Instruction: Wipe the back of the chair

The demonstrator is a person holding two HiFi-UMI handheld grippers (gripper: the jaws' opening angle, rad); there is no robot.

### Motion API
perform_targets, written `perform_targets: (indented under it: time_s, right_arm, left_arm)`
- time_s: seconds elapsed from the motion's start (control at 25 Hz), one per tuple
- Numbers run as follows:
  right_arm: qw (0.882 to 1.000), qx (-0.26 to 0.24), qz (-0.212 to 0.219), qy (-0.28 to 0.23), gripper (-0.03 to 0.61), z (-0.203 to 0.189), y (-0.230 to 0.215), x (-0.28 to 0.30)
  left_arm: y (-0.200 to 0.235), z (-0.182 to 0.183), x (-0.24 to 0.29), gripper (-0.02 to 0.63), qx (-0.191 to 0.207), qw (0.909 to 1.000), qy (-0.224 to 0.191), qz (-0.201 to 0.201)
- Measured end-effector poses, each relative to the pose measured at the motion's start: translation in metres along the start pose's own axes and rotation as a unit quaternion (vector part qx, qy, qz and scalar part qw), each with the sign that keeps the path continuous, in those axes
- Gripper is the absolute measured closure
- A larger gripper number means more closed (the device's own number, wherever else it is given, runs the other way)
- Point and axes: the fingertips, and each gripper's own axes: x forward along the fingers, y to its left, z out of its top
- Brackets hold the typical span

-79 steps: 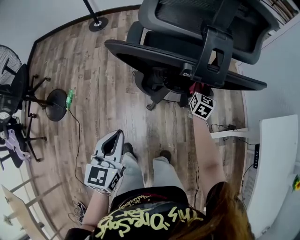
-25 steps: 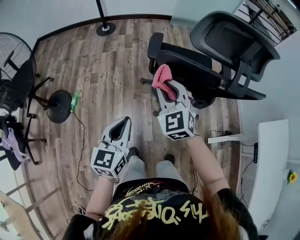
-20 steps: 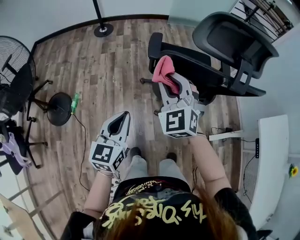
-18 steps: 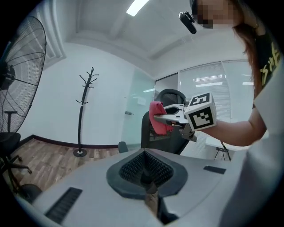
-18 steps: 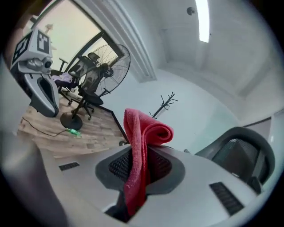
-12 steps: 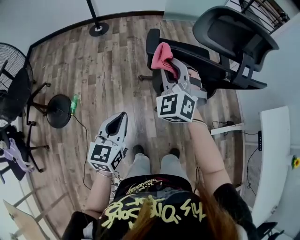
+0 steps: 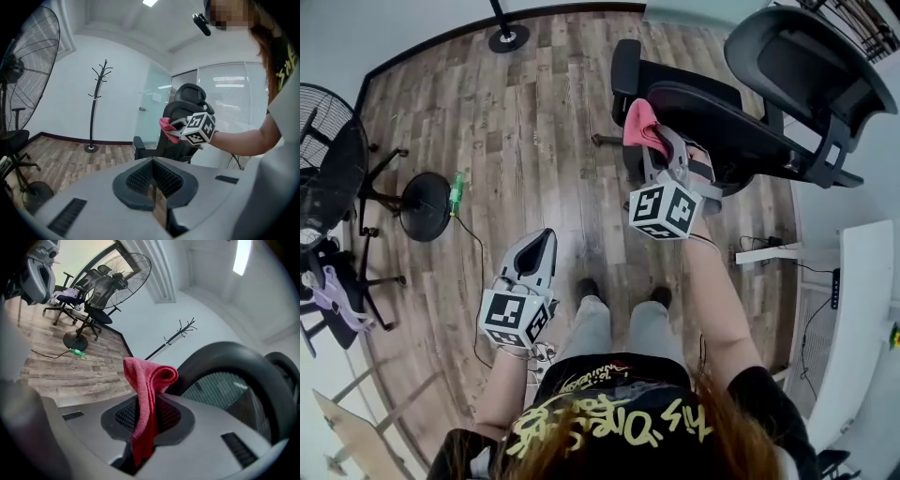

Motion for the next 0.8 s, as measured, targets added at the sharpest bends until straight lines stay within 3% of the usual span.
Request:
perform_targets:
  time_s: [0.24, 0.8]
  right_arm:
    - [0.999, -0.008, 0.018, 0.033, 0.517, -0.043, 0.039, 0.032]
    - [0.985, 0.043, 0.089, 0.144, 0.517, -0.153, 0.121, 0.101]
  left_arm:
    - [0.020, -0.016, 0.003, 0.621, 0.006, 0.9996, 0.020, 0.020]
    - [0.050, -0.041, 0.014, 0.620, 0.016, 0.9975, 0.029, 0.062]
